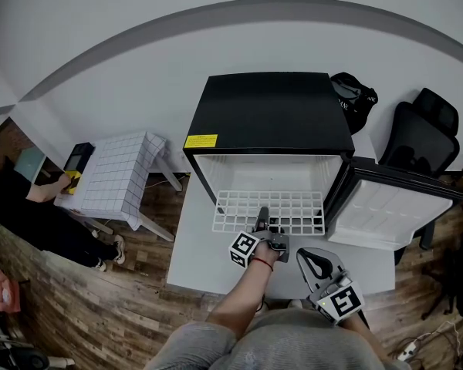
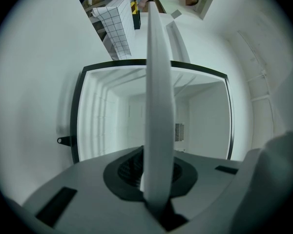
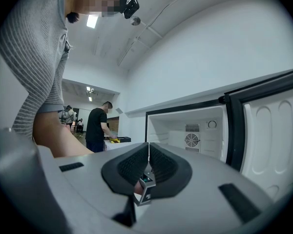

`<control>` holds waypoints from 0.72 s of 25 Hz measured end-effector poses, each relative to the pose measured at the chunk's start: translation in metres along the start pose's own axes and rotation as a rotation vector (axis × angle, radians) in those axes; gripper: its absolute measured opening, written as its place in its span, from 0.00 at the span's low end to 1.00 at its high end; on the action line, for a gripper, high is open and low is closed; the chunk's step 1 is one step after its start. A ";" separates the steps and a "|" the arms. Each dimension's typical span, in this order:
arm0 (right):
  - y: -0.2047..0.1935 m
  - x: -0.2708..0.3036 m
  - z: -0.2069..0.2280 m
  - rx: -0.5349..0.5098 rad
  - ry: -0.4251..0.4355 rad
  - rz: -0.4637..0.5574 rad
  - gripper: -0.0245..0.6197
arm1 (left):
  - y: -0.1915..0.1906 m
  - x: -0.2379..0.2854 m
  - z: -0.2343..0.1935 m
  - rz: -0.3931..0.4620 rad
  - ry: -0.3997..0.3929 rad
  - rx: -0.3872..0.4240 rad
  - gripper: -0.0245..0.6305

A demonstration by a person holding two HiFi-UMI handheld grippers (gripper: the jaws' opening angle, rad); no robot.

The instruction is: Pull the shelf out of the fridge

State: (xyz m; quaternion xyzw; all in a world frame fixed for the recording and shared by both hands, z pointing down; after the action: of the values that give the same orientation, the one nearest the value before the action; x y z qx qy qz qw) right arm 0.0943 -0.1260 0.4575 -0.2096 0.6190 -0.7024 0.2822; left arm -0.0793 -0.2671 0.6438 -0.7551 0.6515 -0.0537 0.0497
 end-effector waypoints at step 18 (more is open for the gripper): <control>-0.005 -0.003 -0.001 0.012 0.002 -0.026 0.06 | -0.004 -0.019 -0.002 0.005 0.005 -0.026 0.10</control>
State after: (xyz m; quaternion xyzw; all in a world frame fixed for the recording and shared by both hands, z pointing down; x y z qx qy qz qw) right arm 0.0949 -0.1230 0.4626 -0.2151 0.6122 -0.7099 0.2737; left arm -0.0783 -0.2480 0.6456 -0.7539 0.6542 -0.0471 0.0382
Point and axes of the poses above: the fingertips, and each gripper's own axes: x forward along the fingers, z to its right, y out of its top, the point moved 8 cm from there along -x, backward along the fingers, and after that the axes turned 10 degrees about x, right-handed, at the moved point
